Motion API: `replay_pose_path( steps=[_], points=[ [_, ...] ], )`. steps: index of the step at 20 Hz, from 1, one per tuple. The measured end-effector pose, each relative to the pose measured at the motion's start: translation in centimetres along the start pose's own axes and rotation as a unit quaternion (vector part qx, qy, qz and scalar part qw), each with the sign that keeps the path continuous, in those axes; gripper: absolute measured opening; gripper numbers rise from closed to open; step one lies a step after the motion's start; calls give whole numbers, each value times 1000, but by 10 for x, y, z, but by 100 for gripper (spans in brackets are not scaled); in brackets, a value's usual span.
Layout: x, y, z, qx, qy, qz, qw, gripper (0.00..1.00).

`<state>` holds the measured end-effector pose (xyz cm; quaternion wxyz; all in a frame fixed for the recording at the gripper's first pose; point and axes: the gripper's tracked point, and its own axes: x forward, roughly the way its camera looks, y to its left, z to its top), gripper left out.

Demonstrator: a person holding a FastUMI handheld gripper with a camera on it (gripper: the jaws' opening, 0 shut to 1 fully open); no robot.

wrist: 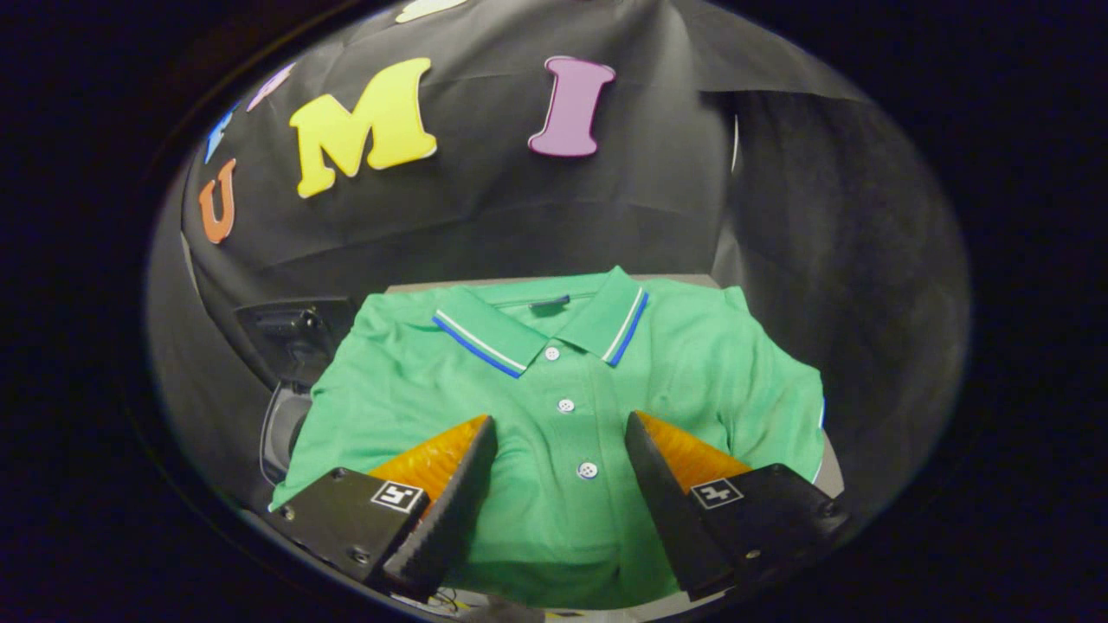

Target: Put the clothes into the washing machine and then close the washing machine lid.

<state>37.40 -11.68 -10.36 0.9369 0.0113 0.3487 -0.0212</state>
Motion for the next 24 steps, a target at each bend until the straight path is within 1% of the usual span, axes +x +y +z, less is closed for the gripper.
replay_pose_path(
  steps=[1, 2, 3, 5, 7, 9, 10, 11, 14, 16, 19, 21, 24],
  points=[
    [3, 4, 3, -2, 10, 14, 1000, 69],
    [3, 7, 2, 27, 4, 23, 999, 40],
    [1, 8, 6, 39, 6, 29, 999, 12],
    [0, 8, 6, 57, 19, 42, 997, 7],
    [-4, 12, 9, 87, 29, 54, 994, 6],
    [-19, 16, 28, 86, -8, 61, 994, 6],
    [-33, 21, 42, 80, -33, 67, 994, 6],
    [-52, 30, 58, 80, -57, 81, 992, 6],
    [-110, 89, 106, 76, -109, 159, 978, 5],
    [-138, 132, 125, 55, -129, 208, 968, 5],
    [-167, 202, 134, 10, -131, 277, 952, 5],
    [-174, 251, 133, -16, -128, 310, 942, 5],
    [-155, 300, 135, -34, -98, 345, 933, 5]
  ],
)
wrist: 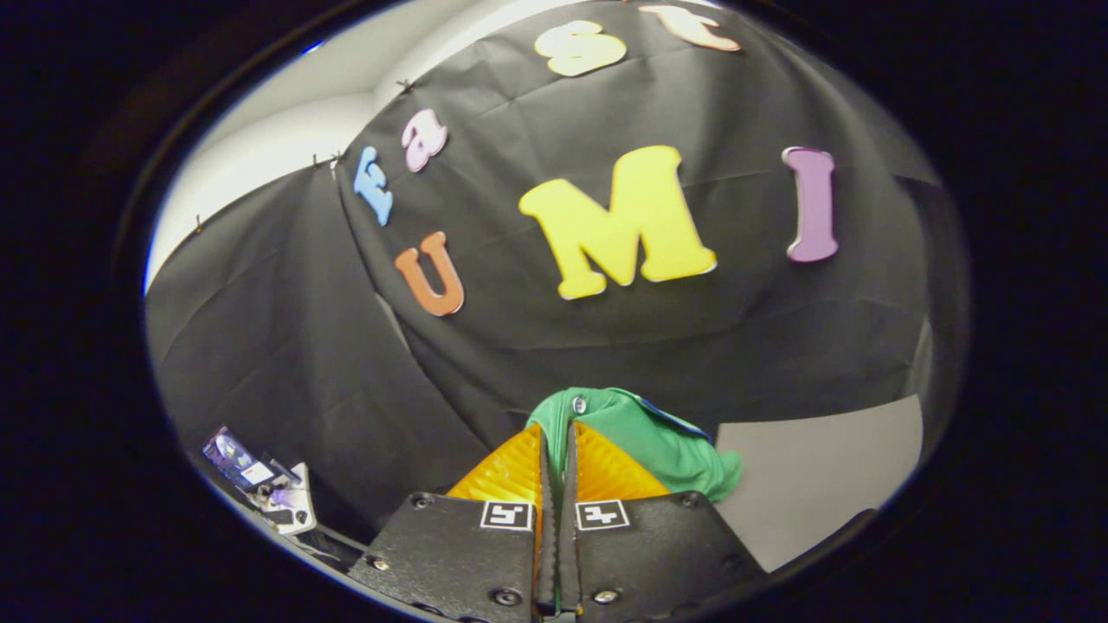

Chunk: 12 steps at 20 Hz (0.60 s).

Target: Put the clothes into the washing machine and then close the washing machine lid.

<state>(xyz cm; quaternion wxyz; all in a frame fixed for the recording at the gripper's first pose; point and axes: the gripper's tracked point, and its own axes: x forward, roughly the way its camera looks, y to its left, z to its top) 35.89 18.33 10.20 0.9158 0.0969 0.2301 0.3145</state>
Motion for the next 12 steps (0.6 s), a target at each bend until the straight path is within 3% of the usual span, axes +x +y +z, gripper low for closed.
replay_pose_path(
  steps=[2, 5, 12],
  points=[
    [8, 7, -5, 11, 25, 15, 1000, 5],
    [58, 26, -52, 20, 62, 10, 998, 5],
    [151, 4, -147, 44, 129, -58, 989, 5]
  ],
)
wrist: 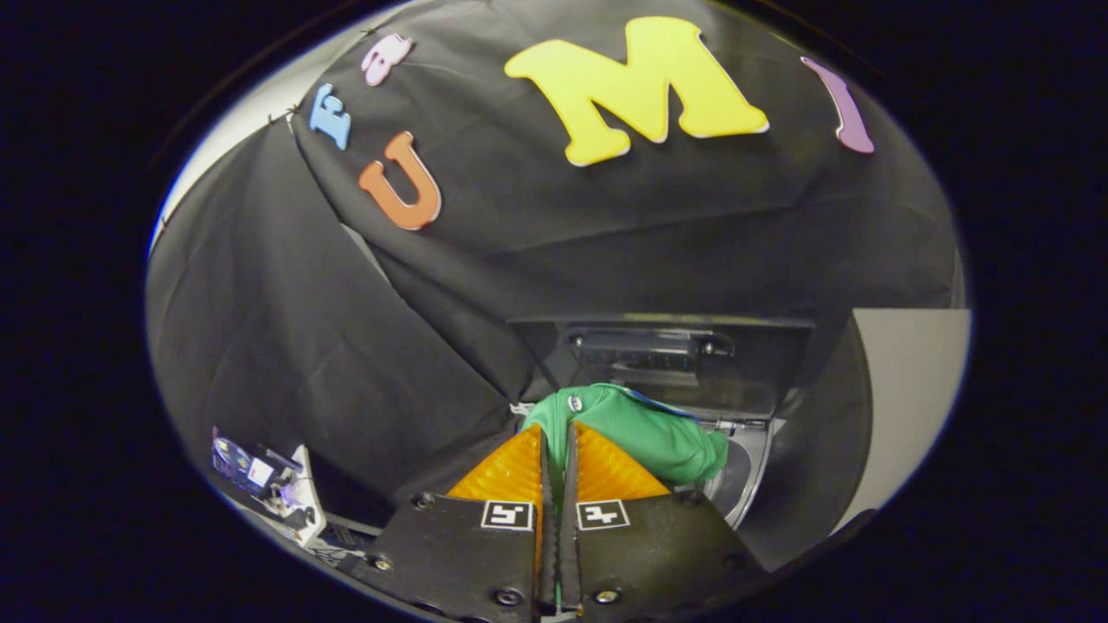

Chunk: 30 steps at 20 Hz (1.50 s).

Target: Put the clothes into the washing machine and then close the washing machine lid.

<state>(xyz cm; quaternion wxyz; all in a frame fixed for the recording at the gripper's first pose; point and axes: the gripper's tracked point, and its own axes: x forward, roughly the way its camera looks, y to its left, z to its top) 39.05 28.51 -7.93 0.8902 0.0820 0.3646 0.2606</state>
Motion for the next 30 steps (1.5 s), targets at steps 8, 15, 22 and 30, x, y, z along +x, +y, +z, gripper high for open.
replay_pose_path(
  steps=[8, 15, 22, 30],
  points=[
    [112, -50, -65, 34, 51, -87, 994, 5],
    [167, -84, -100, 40, 103, -138, 984, 5],
    [189, -105, -125, 77, 136, -158, 975, 5],
    [191, -106, -125, 61, 140, -166, 974, 5]
  ],
)
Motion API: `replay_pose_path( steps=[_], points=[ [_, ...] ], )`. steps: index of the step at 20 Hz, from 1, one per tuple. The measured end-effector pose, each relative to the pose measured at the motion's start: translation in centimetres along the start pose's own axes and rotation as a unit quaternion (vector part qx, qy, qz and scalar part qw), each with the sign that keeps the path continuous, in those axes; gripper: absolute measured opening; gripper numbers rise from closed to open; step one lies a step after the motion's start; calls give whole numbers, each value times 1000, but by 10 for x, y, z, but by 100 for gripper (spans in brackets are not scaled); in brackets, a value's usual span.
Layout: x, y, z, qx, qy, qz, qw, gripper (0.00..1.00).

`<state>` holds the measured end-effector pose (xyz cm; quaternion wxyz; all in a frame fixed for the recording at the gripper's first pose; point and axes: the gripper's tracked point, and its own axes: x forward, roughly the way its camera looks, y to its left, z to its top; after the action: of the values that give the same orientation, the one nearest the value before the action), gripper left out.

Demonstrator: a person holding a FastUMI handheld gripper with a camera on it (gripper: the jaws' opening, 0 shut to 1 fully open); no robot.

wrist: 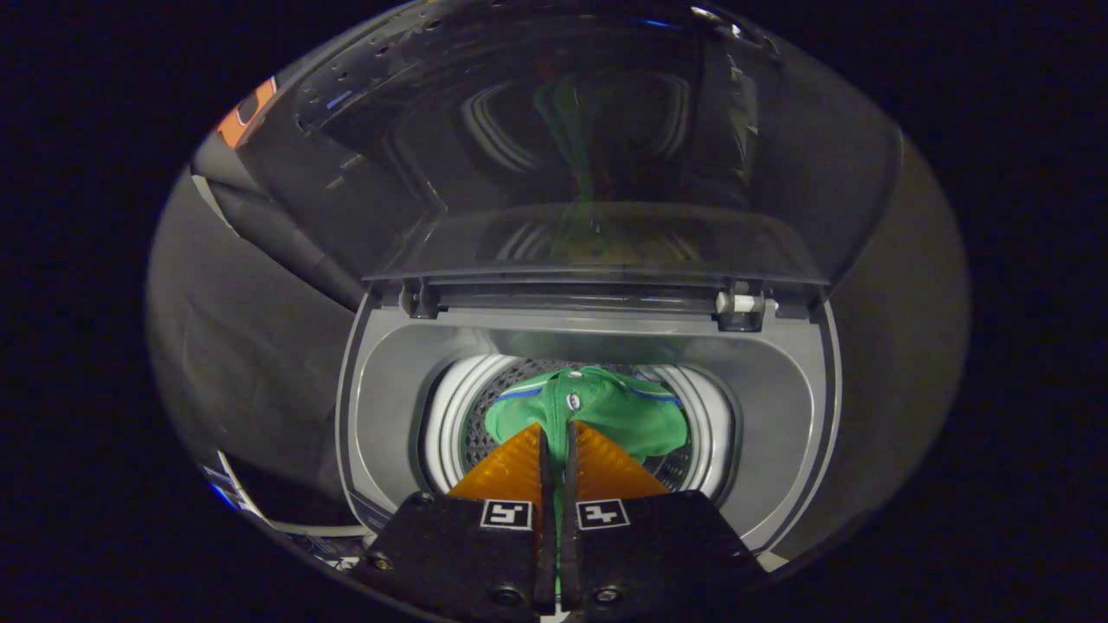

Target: Put the clothes into the washing machine and then close the washing machine lid.

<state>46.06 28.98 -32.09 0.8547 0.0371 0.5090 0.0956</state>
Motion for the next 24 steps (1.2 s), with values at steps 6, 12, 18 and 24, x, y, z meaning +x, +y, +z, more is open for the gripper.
replay_pose_path(
  steps=[6, 12, 18, 24],
  points=[
    [0, -8, 2, -42, -5, -25, 999, 69],
    [-21, 1, 12, -71, -25, -16, 997, 98],
    [-85, 32, 34, -83, -68, 32, 994, 98],
    [-176, 72, 93, -89, -151, 91, 980, 98]
  ],
)
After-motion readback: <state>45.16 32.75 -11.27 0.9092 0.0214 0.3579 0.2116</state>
